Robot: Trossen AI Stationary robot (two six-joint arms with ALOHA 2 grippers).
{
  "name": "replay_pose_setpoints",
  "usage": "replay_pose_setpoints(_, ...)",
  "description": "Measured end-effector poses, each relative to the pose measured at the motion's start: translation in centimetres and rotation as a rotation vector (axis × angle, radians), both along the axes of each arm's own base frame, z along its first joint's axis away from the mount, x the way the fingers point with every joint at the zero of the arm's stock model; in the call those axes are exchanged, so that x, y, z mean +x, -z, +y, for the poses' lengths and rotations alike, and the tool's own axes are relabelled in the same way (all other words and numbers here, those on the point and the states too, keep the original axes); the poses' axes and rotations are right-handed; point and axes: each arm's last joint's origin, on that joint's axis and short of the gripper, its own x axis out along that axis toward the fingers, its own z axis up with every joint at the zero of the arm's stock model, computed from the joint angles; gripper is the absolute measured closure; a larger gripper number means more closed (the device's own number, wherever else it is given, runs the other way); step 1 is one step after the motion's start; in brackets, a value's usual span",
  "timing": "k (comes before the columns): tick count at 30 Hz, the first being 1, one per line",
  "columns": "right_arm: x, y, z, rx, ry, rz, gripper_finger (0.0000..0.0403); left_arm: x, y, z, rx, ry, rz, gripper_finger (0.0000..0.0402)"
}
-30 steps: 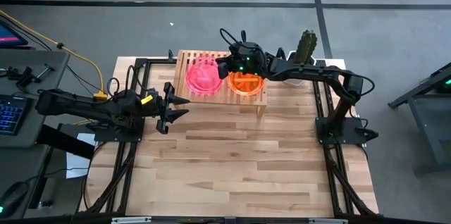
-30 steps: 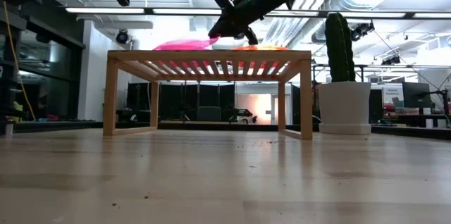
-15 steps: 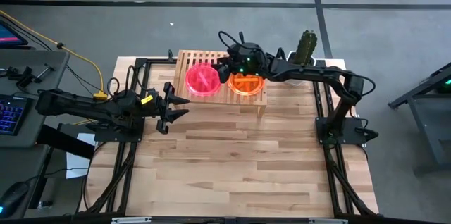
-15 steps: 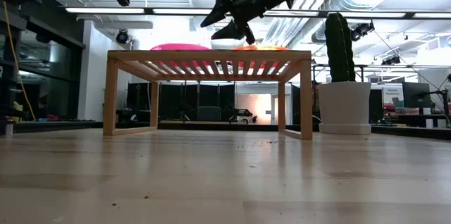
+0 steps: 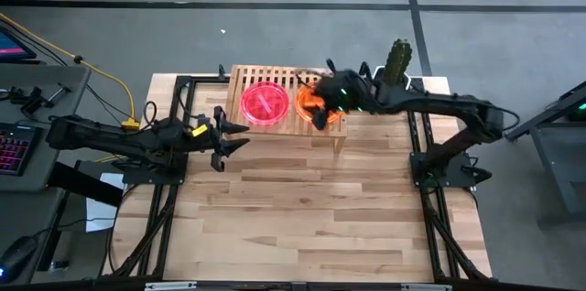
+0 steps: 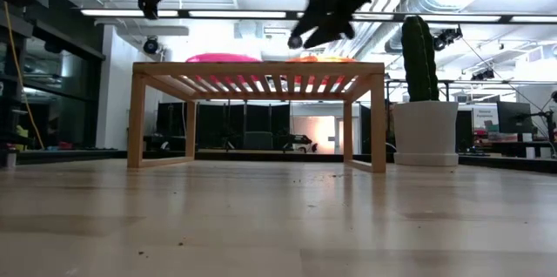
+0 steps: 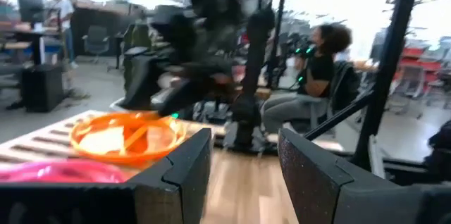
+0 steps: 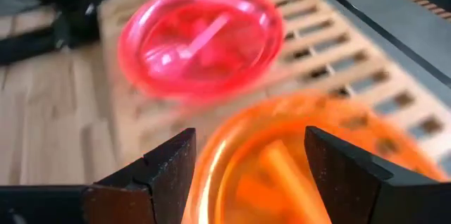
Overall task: Place and stack plates onto a shelf
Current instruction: Return to Home Position
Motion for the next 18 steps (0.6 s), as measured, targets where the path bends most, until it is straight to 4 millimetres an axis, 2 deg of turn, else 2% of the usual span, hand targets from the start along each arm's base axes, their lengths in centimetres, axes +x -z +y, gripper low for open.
replay_pose_setpoints(6, -5.3, 2.0, 3.8, -0.002, -0.02, -0.057, 0.0155, 0.9, 0.9, 0.3, 0.064, -0.046, 0.066, 0.0245)
replay_pose_setpoints(9, -7.4, 2.2, 5.4, -0.015, -0.055, -0.165, 0.0159, 0.8, 0.5, 0.9, 0.091, -0.088, 0.064, 0.0246)
replay_pose_setpoints(11, -8.4, 2.1, 6.2, -0.044, -0.046, -0.222, 0.0176, 0.5, 0.2, 1.3, 0.093, -0.087, 0.052, 0.0257)
replay_pose_setpoints(14, -9.8, 2.0, 7.2, -0.084, -0.008, -0.279, 0.0232, 0.0, 0.6, 1.4, 0.098, -0.067, 0.05, 0.03)
replay_pose_setpoints(18, -11.0, 1.6, 8.2, -0.095, -0.018, -0.3, 0.0356, -0.9, 3.7, 1.4, 0.093, -0.067, 0.101, 0.0385)
